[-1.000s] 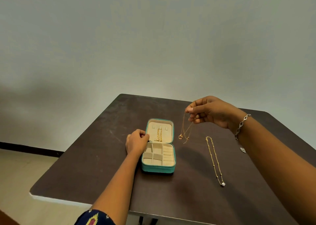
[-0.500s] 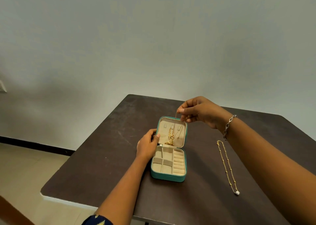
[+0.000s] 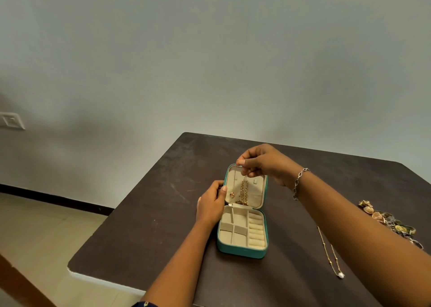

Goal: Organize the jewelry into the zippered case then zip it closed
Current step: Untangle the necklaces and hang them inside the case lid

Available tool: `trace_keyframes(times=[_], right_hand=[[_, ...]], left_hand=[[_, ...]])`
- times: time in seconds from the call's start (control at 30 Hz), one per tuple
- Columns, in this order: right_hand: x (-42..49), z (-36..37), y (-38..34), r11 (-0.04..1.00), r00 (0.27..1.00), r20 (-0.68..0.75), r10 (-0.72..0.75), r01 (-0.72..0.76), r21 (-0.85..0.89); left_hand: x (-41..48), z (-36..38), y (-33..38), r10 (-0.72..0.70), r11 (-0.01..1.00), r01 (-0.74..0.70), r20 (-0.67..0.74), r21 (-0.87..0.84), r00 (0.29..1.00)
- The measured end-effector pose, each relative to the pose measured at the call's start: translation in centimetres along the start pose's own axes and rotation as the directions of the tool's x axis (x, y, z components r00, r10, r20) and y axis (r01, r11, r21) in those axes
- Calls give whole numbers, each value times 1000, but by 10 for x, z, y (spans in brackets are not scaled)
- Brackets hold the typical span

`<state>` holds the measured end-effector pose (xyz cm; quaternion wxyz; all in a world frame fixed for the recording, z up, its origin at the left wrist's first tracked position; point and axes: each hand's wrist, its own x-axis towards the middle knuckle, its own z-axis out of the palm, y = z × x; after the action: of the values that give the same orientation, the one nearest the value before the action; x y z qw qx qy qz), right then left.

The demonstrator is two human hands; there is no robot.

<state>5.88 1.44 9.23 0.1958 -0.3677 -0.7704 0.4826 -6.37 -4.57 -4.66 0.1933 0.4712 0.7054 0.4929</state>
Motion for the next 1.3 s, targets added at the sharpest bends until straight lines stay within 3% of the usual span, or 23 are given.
trace_keyframes(times=[0.23, 0.33, 0.43, 0.57, 0.77, 0.9, 1.1, 1.3], right_hand=[[10, 10, 11, 998, 1000, -4, -18, 18, -63], [15, 15, 18, 973, 992, -83, -95, 74, -220], [22, 21, 25, 858, 956, -169, -238, 125, -499], [30, 30, 39, 651, 882, -209, -423, 134, -747], [34, 34, 57, 428, 737, -173, -654, 171, -888], [35, 35, 61, 363, 715, -119, -689, 199, -910], [35, 33, 66, 361, 688, -122, -716, 215, -908], [36, 32, 65, 433, 645, -182, -742, 254, -865]], left_hand=[[-1, 0, 1, 6, 1000, -7, -10, -20, 1000], [-1, 0, -1, 1, 999, -2, -13, -34, 1000], [-1, 0, -1, 7, 999, -7, -9, -33, 1000], [-2, -1, -1, 20, 999, -21, -14, -41, 1000], [0, 0, -2, 23, 999, -23, -10, -25, 1000], [1, 0, -3, 29, 999, -29, -11, -22, 1000], [0, -1, -1, 32, 999, -32, 0, -14, 999], [-1, -1, -1, 29, 999, -29, -1, -42, 1000]])
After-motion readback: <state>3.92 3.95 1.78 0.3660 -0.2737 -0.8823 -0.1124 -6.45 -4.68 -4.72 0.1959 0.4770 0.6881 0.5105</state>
